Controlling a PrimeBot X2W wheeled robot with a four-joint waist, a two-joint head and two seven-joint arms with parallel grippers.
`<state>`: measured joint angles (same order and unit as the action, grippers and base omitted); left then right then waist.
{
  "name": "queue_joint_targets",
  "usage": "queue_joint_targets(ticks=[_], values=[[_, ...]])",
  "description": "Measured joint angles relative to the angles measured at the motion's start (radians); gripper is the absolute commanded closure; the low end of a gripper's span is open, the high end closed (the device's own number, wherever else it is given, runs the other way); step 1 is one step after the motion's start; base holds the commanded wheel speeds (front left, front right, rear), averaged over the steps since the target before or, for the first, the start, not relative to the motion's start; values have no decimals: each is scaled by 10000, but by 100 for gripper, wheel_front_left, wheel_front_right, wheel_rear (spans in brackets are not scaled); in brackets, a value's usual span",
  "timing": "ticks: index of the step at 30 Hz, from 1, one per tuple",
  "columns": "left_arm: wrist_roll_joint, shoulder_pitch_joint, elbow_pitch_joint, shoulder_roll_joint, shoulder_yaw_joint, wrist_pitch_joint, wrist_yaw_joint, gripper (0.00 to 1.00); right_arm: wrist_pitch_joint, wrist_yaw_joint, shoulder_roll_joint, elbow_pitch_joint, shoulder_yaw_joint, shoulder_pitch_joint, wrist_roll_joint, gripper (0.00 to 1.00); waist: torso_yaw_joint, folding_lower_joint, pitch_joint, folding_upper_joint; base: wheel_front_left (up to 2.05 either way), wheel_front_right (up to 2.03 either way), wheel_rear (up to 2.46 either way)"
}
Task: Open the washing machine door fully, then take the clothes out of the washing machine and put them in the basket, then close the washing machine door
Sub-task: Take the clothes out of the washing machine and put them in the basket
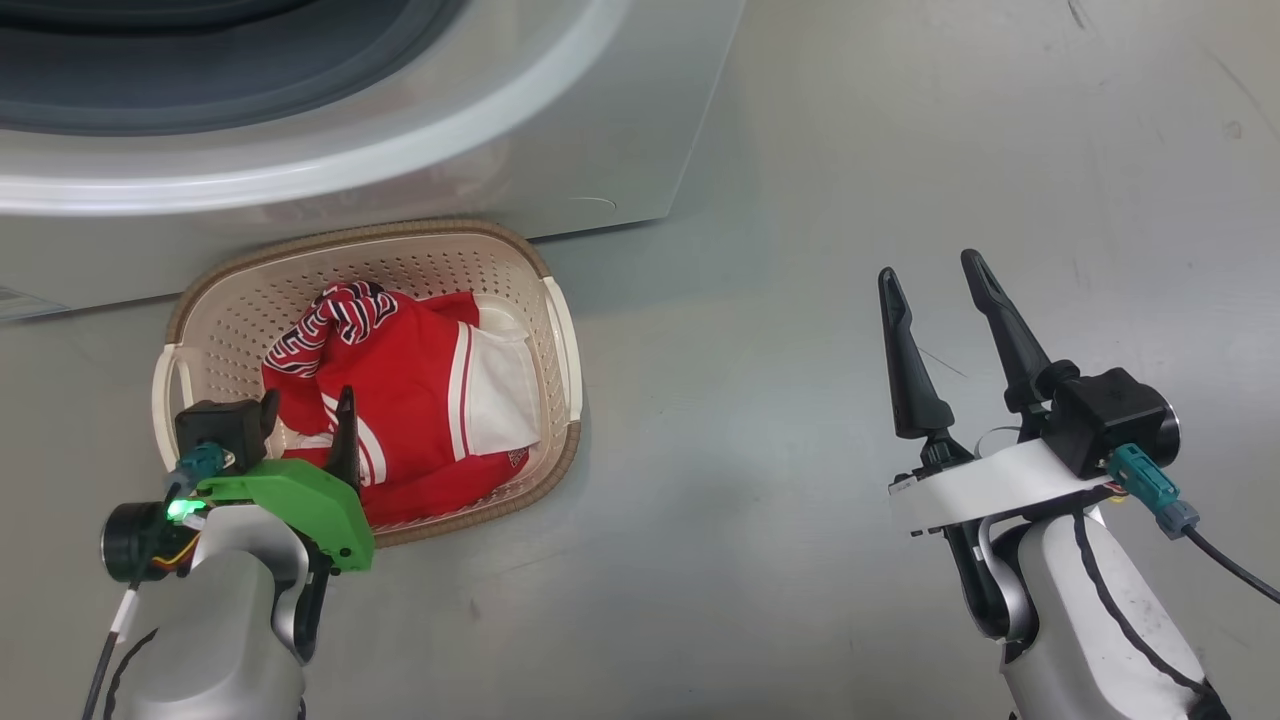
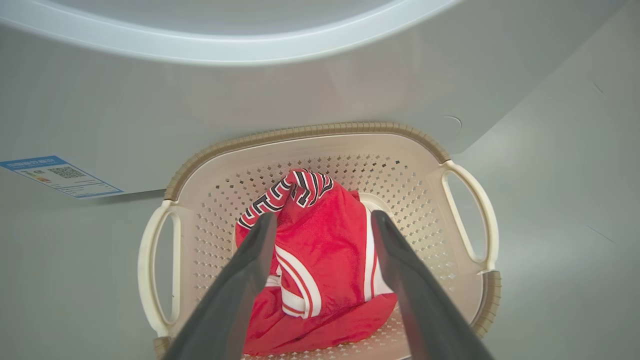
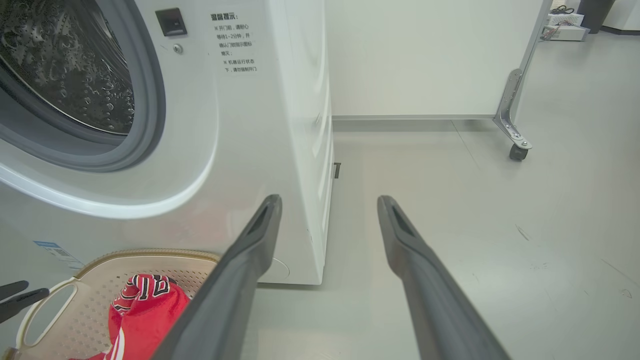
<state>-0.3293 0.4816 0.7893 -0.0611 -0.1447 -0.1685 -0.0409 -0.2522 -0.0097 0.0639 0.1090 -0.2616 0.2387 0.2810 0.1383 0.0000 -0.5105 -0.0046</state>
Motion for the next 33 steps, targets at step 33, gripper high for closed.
queue_joint_targets(ticks=[33], values=[[451,-395,-2150,-8,63,-836,-441,0,0,-105,209,489,888,-791,75,0,-1105,0,2175,-1,0,0,0]])
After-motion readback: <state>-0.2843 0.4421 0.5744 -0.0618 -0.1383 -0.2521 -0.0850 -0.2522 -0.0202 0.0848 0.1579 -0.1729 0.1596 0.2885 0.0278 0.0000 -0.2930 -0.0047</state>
